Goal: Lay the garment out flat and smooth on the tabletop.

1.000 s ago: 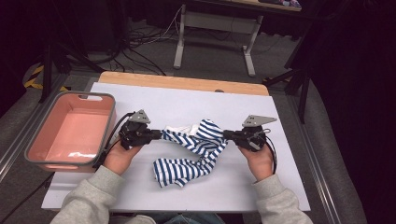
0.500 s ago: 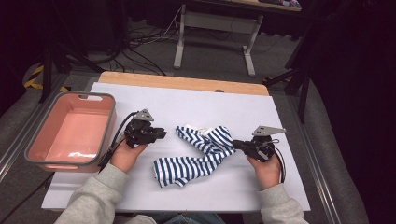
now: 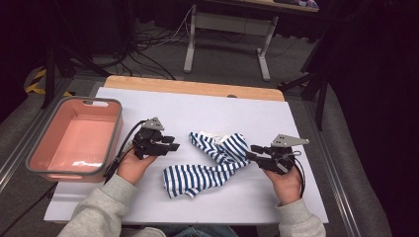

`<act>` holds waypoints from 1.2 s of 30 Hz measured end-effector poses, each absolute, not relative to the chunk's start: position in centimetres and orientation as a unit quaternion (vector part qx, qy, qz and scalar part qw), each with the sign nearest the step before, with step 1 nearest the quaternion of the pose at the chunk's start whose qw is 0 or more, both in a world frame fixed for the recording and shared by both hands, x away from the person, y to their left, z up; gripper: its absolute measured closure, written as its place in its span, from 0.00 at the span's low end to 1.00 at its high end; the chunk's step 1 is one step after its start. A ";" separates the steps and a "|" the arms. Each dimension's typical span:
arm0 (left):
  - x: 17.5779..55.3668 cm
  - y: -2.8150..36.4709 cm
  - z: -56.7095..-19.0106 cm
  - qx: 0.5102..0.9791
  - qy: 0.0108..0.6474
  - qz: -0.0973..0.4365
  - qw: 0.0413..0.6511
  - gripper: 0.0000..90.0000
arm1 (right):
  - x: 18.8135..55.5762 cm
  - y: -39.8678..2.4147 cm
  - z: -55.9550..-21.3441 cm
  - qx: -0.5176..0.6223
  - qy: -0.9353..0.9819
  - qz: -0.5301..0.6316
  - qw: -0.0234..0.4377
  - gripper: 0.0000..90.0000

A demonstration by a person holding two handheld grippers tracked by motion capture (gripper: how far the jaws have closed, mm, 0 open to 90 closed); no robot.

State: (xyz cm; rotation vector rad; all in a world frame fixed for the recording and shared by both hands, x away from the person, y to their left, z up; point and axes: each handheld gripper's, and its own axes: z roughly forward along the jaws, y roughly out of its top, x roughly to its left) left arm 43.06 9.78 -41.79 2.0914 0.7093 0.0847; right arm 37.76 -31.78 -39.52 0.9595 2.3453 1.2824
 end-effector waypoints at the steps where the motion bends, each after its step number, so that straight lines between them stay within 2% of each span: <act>1: 43.0 9.9 -41.7 0.845 0.286 0.032 0.451 0.59 | 37.6 -31.4 -39.4 0.324 0.820 0.451 0.144 0.65; 5: 42.7 10.1 -41.3 0.841 0.279 0.031 0.462 0.49 | 36.8 -29.8 -39.3 0.288 0.833 0.459 0.110 0.63; 8: 42.4 10.1 -41.1 0.840 0.275 0.034 0.466 0.45 | 36.3 -28.6 -39.4 0.266 0.845 0.454 0.094 0.63; 15: 42.3 9.8 -41.1 0.841 0.270 0.034 0.467 0.42 | 36.2 -27.0 -40.4 0.246 0.858 0.446 0.068 0.64; 21: 42.1 9.7 -41.0 0.840 0.260 0.039 0.475 0.41 | 36.5 -26.7 -41.4 0.251 0.865 0.430 0.064 0.66; 25: 42.0 9.6 -40.9 0.841 0.257 0.036 0.476 0.41 | 36.4 -26.6 -41.8 0.251 0.874 0.412 0.065 0.76; 30: 42.1 9.4 -41.0 0.839 0.252 0.032 0.480 0.41 | 36.1 -27.1 -41.7 0.249 0.878 0.404 0.068 1.00; 36: 42.4 8.4 -41.0 0.840 0.239 0.017 0.487 0.42 | 35.4 -27.8 -41.7 0.252 0.879 0.398 0.076 1.00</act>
